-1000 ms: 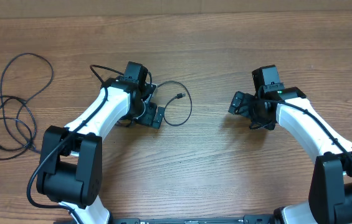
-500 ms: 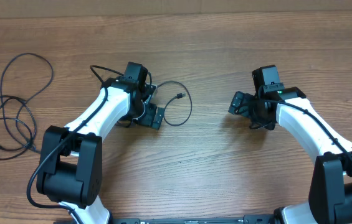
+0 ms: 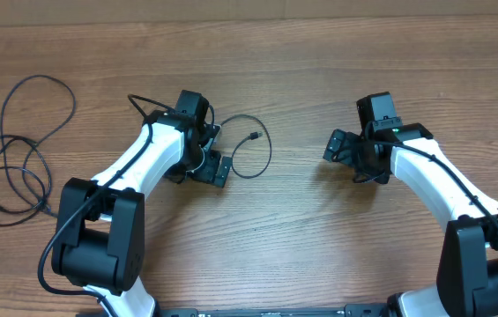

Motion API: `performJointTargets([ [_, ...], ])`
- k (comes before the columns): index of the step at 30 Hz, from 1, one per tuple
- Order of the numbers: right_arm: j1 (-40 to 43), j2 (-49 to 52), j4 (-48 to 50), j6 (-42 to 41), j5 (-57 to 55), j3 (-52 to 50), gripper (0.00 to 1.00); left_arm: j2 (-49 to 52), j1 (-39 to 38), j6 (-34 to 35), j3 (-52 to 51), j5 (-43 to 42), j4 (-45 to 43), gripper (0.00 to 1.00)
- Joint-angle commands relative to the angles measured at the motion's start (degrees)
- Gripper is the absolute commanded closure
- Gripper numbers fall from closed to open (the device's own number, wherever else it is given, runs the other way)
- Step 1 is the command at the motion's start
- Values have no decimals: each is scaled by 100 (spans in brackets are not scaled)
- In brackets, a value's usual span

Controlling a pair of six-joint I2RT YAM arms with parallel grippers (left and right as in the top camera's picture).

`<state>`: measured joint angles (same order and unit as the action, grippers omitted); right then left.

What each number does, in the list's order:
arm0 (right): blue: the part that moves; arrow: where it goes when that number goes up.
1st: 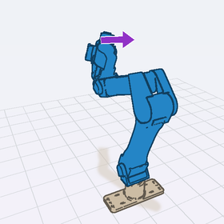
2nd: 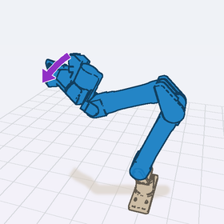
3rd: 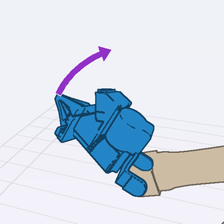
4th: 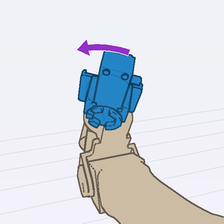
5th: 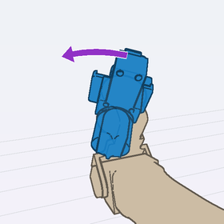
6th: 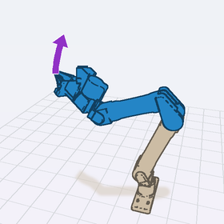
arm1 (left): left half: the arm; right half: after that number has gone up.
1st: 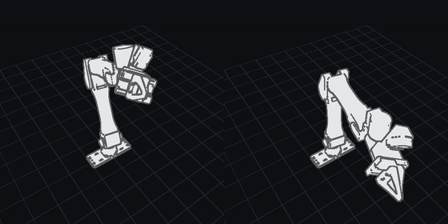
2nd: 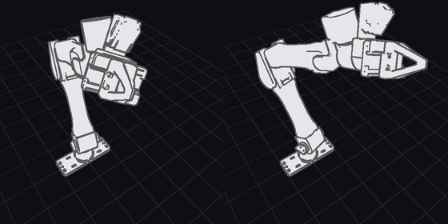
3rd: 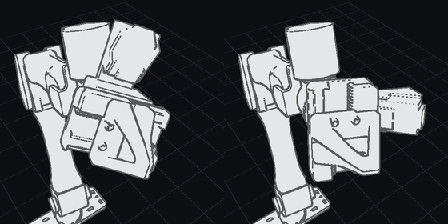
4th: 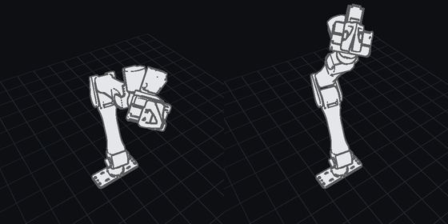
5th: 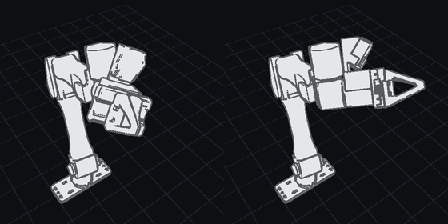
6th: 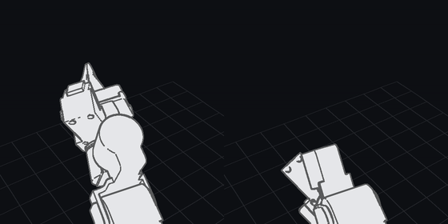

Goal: Untangle cables

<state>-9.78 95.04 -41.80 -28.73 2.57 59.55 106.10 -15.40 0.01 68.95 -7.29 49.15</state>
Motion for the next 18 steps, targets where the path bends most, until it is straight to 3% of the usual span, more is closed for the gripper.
performJointTargets([
  [1, -4, 24, 13, -44, -57, -35, 0, 52, -39, 87, -39, -7, 13, 0],
  [18, -4, 24, 13, -44, -57, -35, 0, 50, -39, 85, -411, -24, -48, 0],
])
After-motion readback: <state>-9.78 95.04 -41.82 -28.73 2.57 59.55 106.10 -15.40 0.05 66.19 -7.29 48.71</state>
